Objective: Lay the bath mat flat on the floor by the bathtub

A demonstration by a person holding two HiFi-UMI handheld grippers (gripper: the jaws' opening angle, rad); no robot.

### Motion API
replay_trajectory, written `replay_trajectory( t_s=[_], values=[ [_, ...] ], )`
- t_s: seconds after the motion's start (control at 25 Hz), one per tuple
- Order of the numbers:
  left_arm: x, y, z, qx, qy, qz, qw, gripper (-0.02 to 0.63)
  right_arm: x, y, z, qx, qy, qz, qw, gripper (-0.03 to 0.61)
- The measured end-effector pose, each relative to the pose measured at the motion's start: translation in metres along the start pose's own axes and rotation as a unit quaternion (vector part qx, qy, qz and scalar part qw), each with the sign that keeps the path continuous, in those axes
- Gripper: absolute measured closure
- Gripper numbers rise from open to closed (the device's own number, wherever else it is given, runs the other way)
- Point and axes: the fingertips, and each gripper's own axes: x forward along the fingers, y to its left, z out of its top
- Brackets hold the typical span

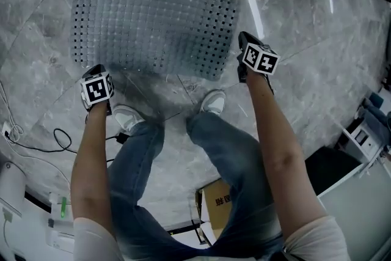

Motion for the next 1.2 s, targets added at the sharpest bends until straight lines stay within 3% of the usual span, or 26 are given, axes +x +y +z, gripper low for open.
replay_trajectory(
  t_s=[0.08, 0.16, 0.24, 0.36, 0.4, 0.48, 0.56, 0.6, 0.72, 0.84, 0.88, 0.96, 1.0, 1.08, 1.16, 1.2],
  values=[
    [0.014, -0.001, 0.002, -0.007, -0.001, 0.004, 1.0000, 0.598, 0.024, -0.012, -0.004, 0.033, 0.009, 0.009, 0.999, 0.538],
    [0.026, -0.003, 0.004, -0.012, -0.001, 0.005, 0.9999, 0.598, 0.045, -0.015, -0.005, 0.074, 0.014, 0.033, 0.997, 0.438],
    [0.034, -0.004, 0.006, -0.013, -0.002, 0.006, 0.9999, 0.598, 0.059, -0.016, -0.008, 0.103, 0.019, 0.053, 0.993, 0.426],
    [0.040, -0.004, 0.011, -0.013, -0.008, 0.008, 0.9999, 0.598, 0.071, -0.015, -0.013, 0.124, 0.024, 0.065, 0.990, 0.416],
    [0.041, -0.004, 0.013, -0.014, -0.010, 0.008, 0.9998, 0.598, 0.075, -0.014, -0.014, 0.128, 0.028, 0.065, 0.989, 0.349],
    [0.040, -0.006, 0.013, -0.016, -0.013, 0.006, 0.9998, 0.598, 0.080, -0.015, -0.018, 0.121, 0.039, 0.054, 0.990, 0.341],
    [0.038, -0.009, 0.012, -0.011, -0.014, 0.004, 0.9998, 0.598, 0.079, -0.014, -0.017, 0.096, 0.047, 0.045, 0.993, 0.356],
    [0.038, -0.009, 0.011, -0.008, -0.014, 0.004, 0.9999, 0.598, 0.078, -0.012, -0.014, 0.074, 0.050, 0.035, 0.995, 0.411],
    [0.032, -0.008, 0.005, -0.003, -0.010, 0.005, 0.9999, 0.598, 0.067, -0.007, -0.007, -0.023, 0.062, -0.046, 0.997, 0.413],
    [0.027, -0.004, -0.001, -0.002, -0.004, 0.006, 1.0000, 0.598, 0.057, -0.001, 0.001, -0.131, 0.077, -0.136, 0.979, 0.387],
    [0.026, -0.004, -0.003, -0.002, -0.002, 0.007, 1.0000, 0.598, 0.056, 0.007, 0.007, -0.179, 0.072, -0.146, 0.970, 0.445],
    [0.025, -0.004, -0.006, 0.001, 0.003, 0.007, 1.0000, 0.598, 0.060, 0.031, 0.013, -0.243, 0.048, -0.116, 0.962, 0.455],
    [0.026, -0.004, -0.007, 0.003, 0.005, 0.008, 1.0000, 0.598, 0.063, 0.041, 0.012, -0.246, 0.033, -0.091, 0.965, 0.446],
    [0.027, -0.003, -0.009, 0.006, 0.009, 0.009, 0.9999, 0.598, 0.065, 0.045, 0.010, -0.201, 0.005, -0.066, 0.977, 0.422],
    [0.028, -0.003, -0.009, 0.006, 0.012, 0.010, 0.9999, 0.598, 0.061, 0.027, 0.013, -0.119, -0.014, -0.081, 0.990, 0.428],
    [0.028, -0.004, -0.008, 0.005, 0.012, 0.009, 0.9999, 0.598, 0.058, 0.013, 0.015, -0.079, -0.021, -0.094, 0.992, 0.466]
  ],
)
